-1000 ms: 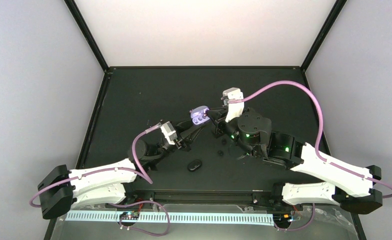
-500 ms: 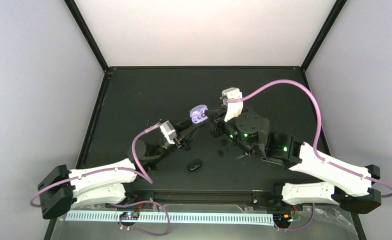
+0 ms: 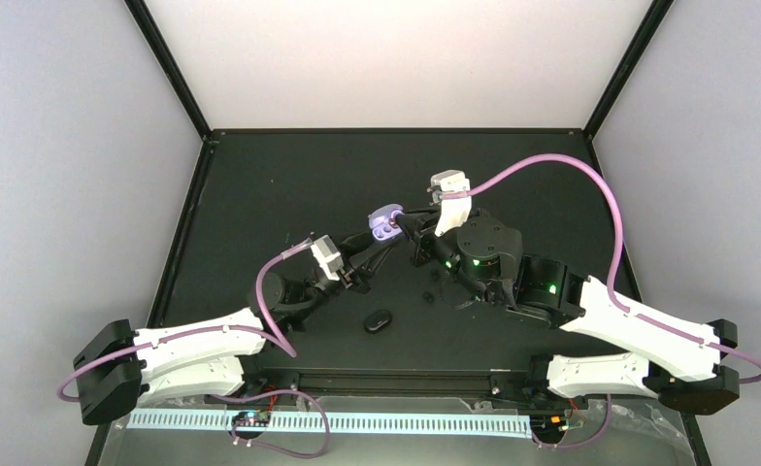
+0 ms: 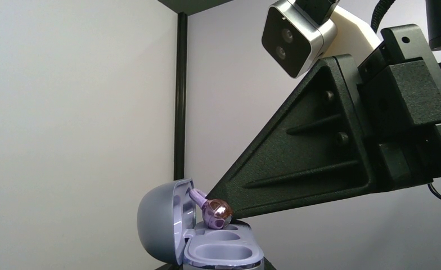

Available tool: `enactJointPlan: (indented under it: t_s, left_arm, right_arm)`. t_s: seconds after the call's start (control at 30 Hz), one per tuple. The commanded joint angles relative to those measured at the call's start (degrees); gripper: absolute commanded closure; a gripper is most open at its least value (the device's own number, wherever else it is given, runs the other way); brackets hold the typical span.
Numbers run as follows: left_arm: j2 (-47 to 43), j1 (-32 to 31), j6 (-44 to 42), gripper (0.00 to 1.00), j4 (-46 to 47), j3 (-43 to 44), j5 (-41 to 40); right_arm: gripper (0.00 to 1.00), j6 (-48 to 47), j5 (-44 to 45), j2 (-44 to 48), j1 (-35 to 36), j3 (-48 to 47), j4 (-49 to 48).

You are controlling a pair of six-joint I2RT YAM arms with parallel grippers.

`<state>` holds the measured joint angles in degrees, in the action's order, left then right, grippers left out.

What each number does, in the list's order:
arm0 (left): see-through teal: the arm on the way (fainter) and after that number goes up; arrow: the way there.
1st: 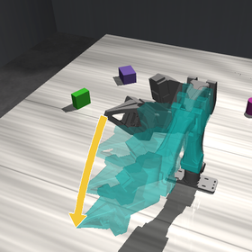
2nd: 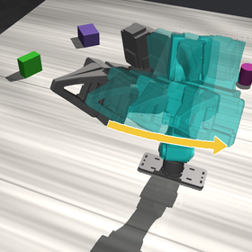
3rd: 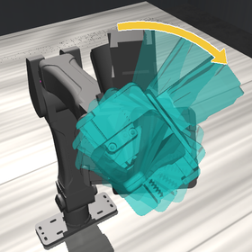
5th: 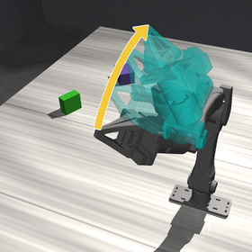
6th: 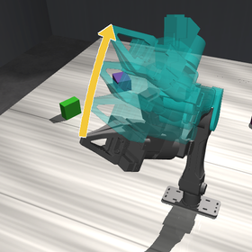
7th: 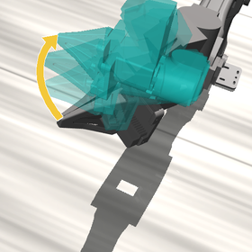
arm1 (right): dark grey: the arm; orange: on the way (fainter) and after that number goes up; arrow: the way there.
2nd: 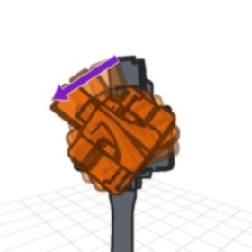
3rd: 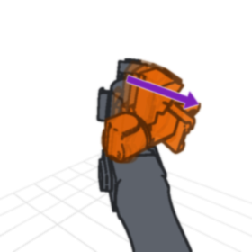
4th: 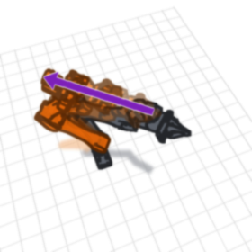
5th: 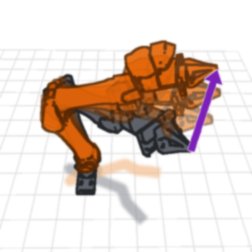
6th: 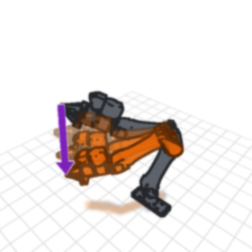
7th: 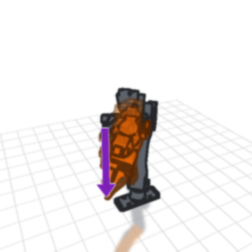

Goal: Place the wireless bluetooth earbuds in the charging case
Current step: Place the earbud in the charging case.

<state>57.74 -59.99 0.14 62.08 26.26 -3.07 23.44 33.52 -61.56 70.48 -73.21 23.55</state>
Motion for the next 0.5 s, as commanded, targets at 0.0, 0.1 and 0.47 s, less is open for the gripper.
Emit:
enactJointPlan:
  t_s: [0.0,0.1,0.47]
  left_arm:
    - [-0.99,-0.48,-0.58,0.99,4.71,2.83,-0.35]
    - [-0.88,-0.49,-0.65,0.98,4.62,2.83,-0.49]
    - [-1.05,-0.48,-0.08,0.99,4.70,2.75,-1.05]
  right_arm:
    - [0.80,0.48,1.09,-0.34,0.41,-0.79,1.57]
    - [0.79,0.29,1.32,0.02,0.40,-0.71,1.71]
    - [0.77,0.08,1.27,2.72,0.44,1.42,1.62]
